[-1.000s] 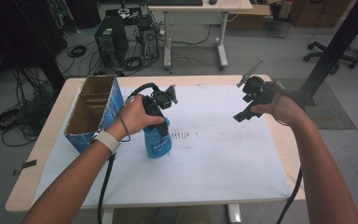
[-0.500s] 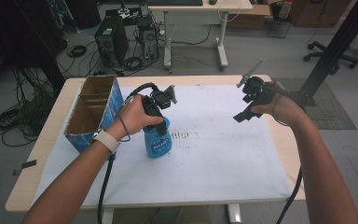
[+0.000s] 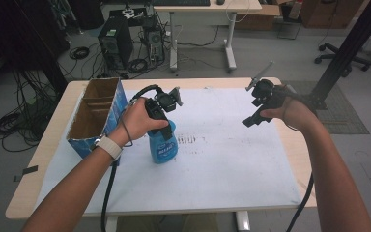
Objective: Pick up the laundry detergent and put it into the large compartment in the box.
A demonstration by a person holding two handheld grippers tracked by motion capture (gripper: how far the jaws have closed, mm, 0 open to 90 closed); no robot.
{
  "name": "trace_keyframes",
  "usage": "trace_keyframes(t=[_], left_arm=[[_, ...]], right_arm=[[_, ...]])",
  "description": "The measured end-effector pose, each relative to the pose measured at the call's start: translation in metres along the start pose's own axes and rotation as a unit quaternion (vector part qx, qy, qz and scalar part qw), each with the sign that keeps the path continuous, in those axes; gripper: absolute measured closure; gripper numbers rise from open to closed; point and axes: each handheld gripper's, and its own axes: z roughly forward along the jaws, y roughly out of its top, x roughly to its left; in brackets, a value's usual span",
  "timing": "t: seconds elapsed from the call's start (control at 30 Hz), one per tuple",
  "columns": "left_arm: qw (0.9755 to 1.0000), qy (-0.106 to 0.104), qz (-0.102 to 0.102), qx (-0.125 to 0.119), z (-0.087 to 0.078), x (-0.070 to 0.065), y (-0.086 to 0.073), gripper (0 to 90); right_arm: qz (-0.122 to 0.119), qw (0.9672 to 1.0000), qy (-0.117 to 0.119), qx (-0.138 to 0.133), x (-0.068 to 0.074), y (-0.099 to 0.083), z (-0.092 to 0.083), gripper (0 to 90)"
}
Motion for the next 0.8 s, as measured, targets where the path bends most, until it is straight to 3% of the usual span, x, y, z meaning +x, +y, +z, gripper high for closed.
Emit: trace_keyframes(t=[0.47, 0.7, 0.8], left_arm=[[0.9999, 0.009, -0.007, -0.007, -0.011, -0.003, -0.003, 37.2], [0.9995, 0.016, -0.024, -0.014, -0.026, -0.006, -0.005, 37.2], [0.9994, 0.020, -0.022, -0.015, -0.029, -0.006, -0.005, 37.2]], right_arm=[[-0.002, 1.0000, -0.001, -0.003, 0.003, 0.000, -0.002, 8.1], [-0.002, 1.0000, -0.002, -0.005, 0.004, -0.001, -0.005, 8.1], [-0.003, 1.0000, -0.002, -0.006, 0.005, -0.001, -0.005, 8.2]])
